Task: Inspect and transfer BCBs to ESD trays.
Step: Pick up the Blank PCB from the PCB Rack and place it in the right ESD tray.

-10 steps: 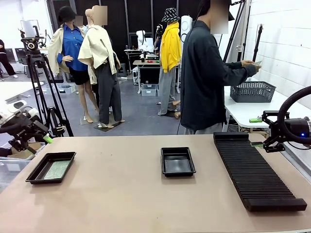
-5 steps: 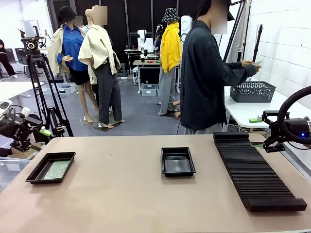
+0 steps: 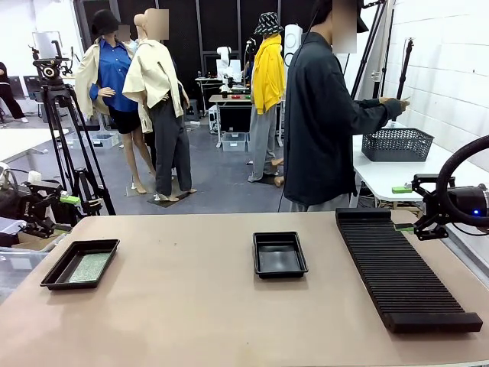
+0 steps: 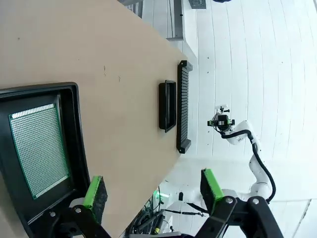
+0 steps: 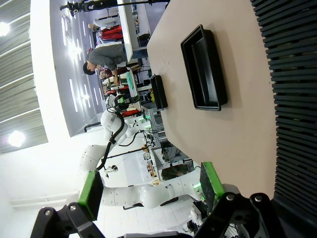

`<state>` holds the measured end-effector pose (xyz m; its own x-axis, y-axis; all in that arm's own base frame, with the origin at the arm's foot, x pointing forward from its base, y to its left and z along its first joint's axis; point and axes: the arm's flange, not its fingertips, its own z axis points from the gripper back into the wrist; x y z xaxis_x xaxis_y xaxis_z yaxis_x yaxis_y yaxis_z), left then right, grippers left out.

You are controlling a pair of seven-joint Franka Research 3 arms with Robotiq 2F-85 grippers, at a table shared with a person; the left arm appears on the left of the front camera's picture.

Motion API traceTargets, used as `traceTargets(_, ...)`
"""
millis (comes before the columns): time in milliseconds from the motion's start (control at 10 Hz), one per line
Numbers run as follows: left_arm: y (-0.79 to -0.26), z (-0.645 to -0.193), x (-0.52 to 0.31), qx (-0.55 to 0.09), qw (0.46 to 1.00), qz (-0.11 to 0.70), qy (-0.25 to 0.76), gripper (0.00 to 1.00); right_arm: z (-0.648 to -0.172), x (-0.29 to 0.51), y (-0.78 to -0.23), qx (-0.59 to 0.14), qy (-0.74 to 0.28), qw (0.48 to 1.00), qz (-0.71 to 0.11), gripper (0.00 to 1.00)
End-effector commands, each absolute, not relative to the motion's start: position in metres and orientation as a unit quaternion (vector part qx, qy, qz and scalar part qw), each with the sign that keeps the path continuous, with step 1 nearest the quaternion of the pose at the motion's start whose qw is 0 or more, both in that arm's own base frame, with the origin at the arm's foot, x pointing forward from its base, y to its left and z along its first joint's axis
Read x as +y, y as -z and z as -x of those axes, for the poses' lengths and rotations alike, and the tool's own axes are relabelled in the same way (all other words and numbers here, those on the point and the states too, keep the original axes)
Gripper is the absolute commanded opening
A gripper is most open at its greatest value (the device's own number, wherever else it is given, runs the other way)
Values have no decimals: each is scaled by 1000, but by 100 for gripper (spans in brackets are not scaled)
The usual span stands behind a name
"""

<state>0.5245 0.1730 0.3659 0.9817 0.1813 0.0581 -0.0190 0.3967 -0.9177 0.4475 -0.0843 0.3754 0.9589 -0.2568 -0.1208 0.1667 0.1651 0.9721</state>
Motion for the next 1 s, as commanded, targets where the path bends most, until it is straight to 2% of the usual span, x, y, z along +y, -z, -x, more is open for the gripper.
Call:
traceTargets(0, -368, -529, 171, -81, 824, 559, -47, 100, -445, -83, -376, -36, 139, 762, -631, 100)
traceTargets(200, -367, -527, 169, -80, 822, 562, -42, 100, -445, -83, -376, -36, 139, 762, -631, 100)
traceTargets(300, -365, -525, 170, -104, 804, 583, -41, 100, -445, -83, -376, -36, 139, 762, -631, 100)
traceTargets(600, -353, -525, 173, -93, 785, 611, -39, 100, -445, -83, -376, -36, 139, 762, -631, 100)
traceTargets(700, -363, -527, 169, -92, 804, 585, -51, 100, -445, -83, -376, -36, 139, 762, -631, 100)
traceTargets(900, -363, -527, 169, -92, 804, 585, -51, 100, -445, -83, -376, -36, 139, 762, -631, 100)
